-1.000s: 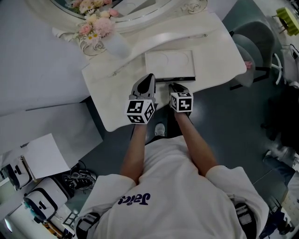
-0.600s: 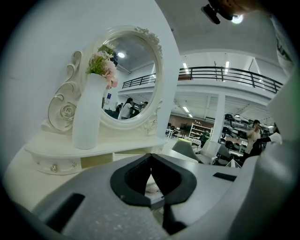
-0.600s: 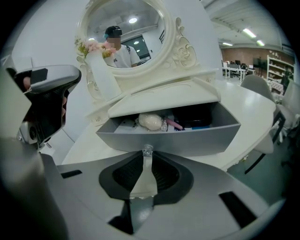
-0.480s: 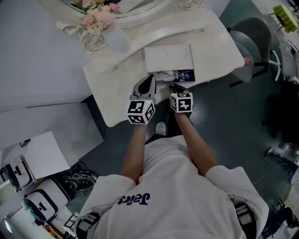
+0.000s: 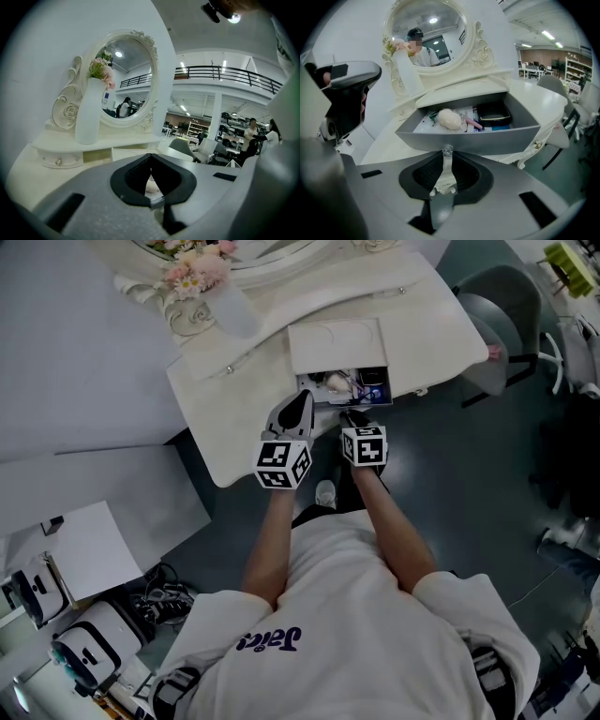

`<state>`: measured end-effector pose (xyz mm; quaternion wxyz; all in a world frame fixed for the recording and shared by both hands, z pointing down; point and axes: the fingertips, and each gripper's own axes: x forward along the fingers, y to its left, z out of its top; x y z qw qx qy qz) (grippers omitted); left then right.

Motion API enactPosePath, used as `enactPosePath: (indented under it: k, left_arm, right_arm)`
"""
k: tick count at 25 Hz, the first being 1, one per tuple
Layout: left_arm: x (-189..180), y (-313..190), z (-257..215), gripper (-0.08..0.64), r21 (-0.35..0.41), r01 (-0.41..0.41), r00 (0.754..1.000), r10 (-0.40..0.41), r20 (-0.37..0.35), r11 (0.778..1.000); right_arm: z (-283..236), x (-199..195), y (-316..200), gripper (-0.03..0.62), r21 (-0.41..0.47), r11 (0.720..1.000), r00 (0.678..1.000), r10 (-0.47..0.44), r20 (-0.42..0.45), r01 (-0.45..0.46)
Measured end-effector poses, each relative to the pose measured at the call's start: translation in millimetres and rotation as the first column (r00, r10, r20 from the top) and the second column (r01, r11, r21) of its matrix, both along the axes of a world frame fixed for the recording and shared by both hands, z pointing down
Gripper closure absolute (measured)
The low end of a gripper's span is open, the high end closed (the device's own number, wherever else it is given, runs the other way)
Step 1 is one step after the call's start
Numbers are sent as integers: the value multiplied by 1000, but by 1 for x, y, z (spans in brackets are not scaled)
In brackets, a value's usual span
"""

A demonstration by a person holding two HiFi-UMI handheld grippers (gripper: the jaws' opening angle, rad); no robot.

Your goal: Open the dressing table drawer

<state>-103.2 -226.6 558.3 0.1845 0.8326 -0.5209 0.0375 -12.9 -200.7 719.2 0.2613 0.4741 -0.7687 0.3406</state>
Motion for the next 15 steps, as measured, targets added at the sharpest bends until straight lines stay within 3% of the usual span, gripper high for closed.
enactPosePath:
  k: [15]
  left_arm:
    - [2,15,8,545,-16,-16,1000,16,5,1000]
  right_arm:
    - [6,-2,21,528,-4,1000,1000,18,17,-18]
